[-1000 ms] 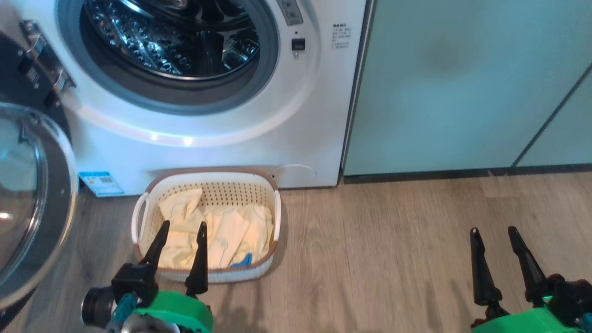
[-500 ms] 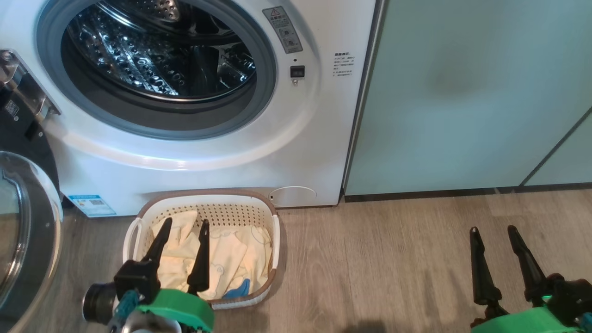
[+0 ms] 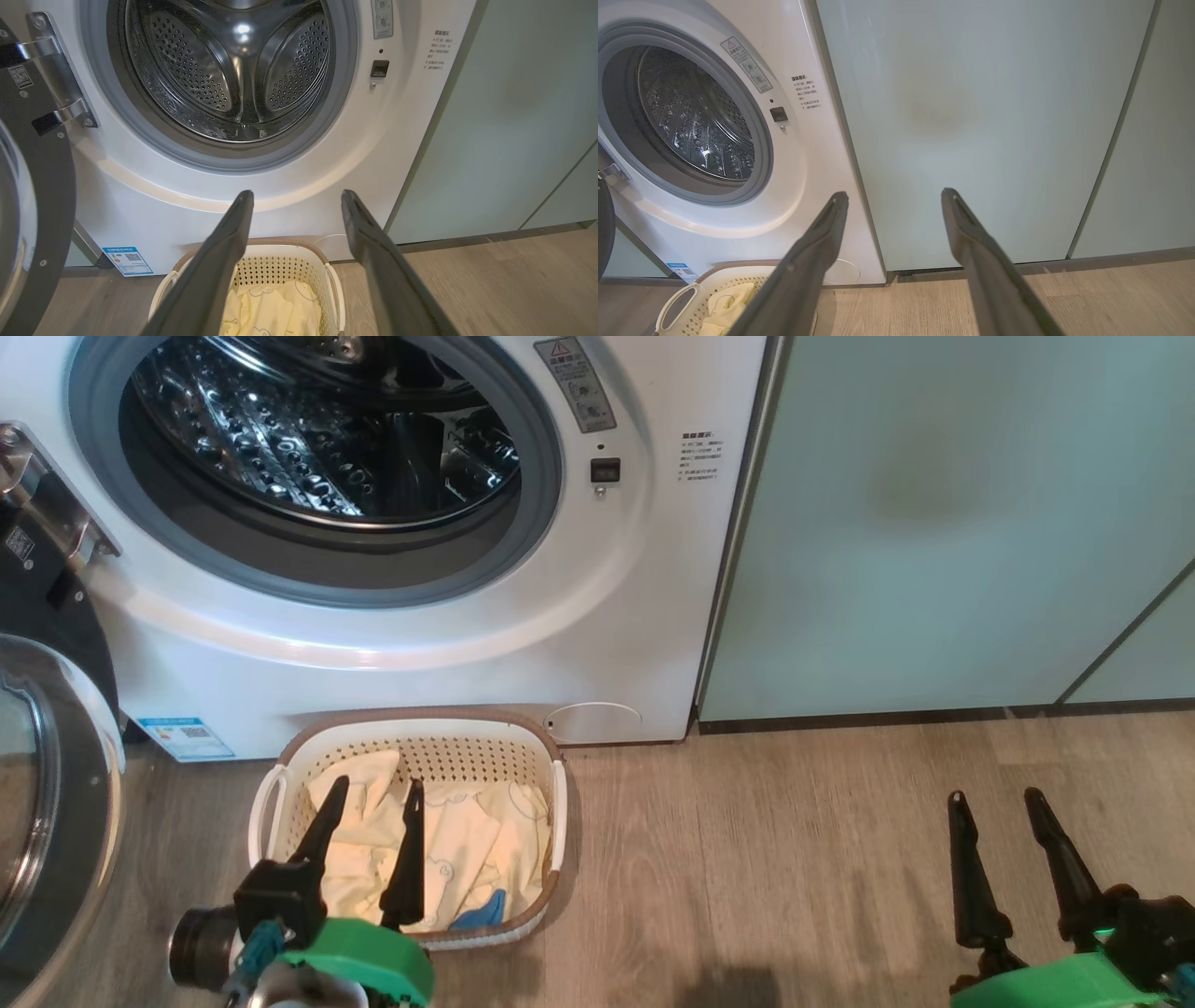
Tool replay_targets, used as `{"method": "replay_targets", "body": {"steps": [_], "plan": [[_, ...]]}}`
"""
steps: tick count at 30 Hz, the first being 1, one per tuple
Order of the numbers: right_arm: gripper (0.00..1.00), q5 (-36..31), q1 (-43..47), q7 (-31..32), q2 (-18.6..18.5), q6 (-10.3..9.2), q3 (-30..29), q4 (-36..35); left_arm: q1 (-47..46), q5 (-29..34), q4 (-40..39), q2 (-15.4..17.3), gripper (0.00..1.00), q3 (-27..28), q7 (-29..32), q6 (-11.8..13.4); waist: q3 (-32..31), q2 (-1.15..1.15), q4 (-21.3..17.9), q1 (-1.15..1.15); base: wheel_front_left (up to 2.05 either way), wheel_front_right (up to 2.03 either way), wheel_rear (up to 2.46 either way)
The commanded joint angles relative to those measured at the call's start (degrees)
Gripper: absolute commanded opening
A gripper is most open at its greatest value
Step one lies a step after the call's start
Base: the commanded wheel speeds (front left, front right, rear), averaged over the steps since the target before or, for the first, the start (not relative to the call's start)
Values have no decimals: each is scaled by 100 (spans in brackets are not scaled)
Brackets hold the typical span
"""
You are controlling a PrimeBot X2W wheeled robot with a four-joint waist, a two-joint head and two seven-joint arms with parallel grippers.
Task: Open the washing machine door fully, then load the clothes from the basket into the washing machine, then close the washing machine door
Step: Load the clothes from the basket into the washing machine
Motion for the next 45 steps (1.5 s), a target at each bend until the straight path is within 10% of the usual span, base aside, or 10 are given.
{"method": "replay_targets", "body": {"steps": [1, 11, 29, 45], "plan": [[100, 28, -210, -38, -44, -16, 102, -189, -243, 7, -166, 93, 100, 182, 25, 60, 10, 0, 6, 0, 0, 0, 0], [100, 34, -315, -38, -44, -16, 100, -243, -465, -200, 353, 45, 100, 55, 329, -7, 341, 0, 111, 0, 0, 0, 0], [100, -10, -863, -38, -44, -16, 118, -393, -2769, -383, 4110, 13, 100, -504, 195, -889, 1713, 0, 170, 0, 0, 0, 0], [100, 165, -1457, -38, -44, -16, 121, -735, -4805, -324, 6172, 267, 100, -664, -183, -1175, 3508, 0, -171, 0, 0, 0, 0]]}}
